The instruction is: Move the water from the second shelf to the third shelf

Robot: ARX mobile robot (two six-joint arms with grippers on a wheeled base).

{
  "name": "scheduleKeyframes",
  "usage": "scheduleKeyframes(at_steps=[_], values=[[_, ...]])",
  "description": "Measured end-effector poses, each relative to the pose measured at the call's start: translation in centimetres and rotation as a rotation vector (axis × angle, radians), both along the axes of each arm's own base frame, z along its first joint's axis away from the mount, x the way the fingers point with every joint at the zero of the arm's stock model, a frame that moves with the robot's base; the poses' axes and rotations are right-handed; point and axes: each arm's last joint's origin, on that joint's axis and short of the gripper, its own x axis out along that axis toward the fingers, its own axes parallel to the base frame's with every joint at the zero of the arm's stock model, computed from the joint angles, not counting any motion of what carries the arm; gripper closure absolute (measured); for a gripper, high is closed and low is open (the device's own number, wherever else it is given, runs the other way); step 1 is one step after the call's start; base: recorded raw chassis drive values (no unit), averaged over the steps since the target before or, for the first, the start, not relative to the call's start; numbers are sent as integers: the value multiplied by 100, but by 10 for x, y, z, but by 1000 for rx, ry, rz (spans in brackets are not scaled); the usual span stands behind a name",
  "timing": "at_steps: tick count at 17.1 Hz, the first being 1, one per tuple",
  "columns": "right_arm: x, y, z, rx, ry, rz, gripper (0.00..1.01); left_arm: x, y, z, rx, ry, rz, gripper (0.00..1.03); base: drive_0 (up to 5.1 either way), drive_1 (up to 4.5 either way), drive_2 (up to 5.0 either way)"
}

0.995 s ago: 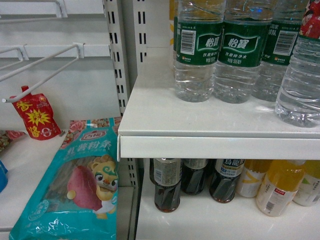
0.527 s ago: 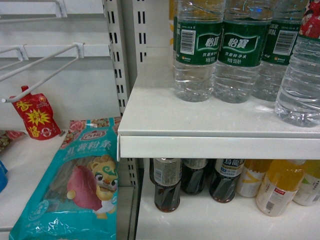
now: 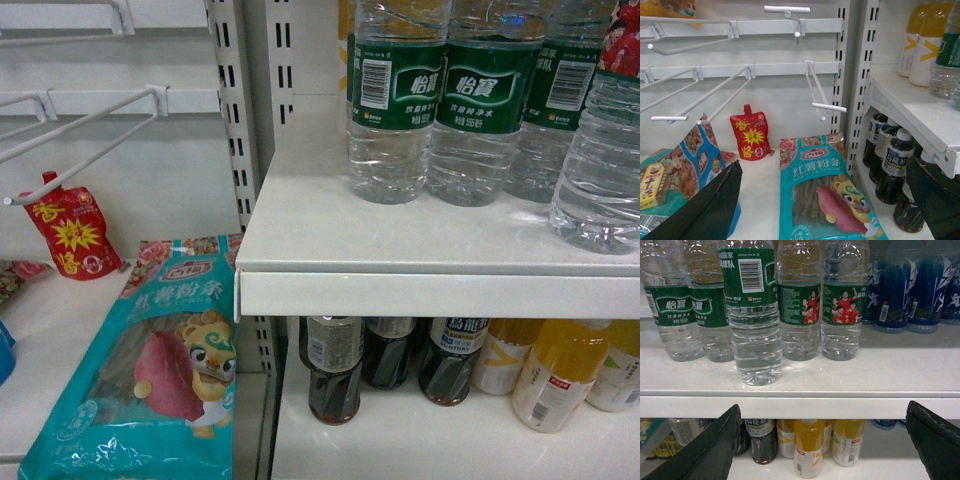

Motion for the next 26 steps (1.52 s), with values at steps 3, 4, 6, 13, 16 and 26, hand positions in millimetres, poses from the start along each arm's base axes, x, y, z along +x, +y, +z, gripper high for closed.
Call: scheduleKeyframes(at_steps=[3, 4, 6, 13, 16, 26], values=[[0, 0, 0, 0, 0, 0, 3, 0, 0, 0, 0, 0, 0, 5, 0, 0, 0], [0, 0, 0, 0, 0, 0, 3, 0, 0, 0, 0, 0, 0, 5, 0, 0, 0], [0, 0, 0, 0, 0, 0, 3, 0, 0, 0, 0, 0, 0, 5, 0, 0, 0], [0, 0, 0, 0, -1, 0, 3, 0, 0, 0, 0, 0, 0, 5, 0, 0, 0], [0, 0, 0, -1, -2, -1, 3, 0, 0, 0, 0, 0, 0, 5, 0, 0, 0], [0, 0, 0, -3, 2, 0, 3, 0, 0, 0, 0, 2, 0, 5, 0, 0, 0]])
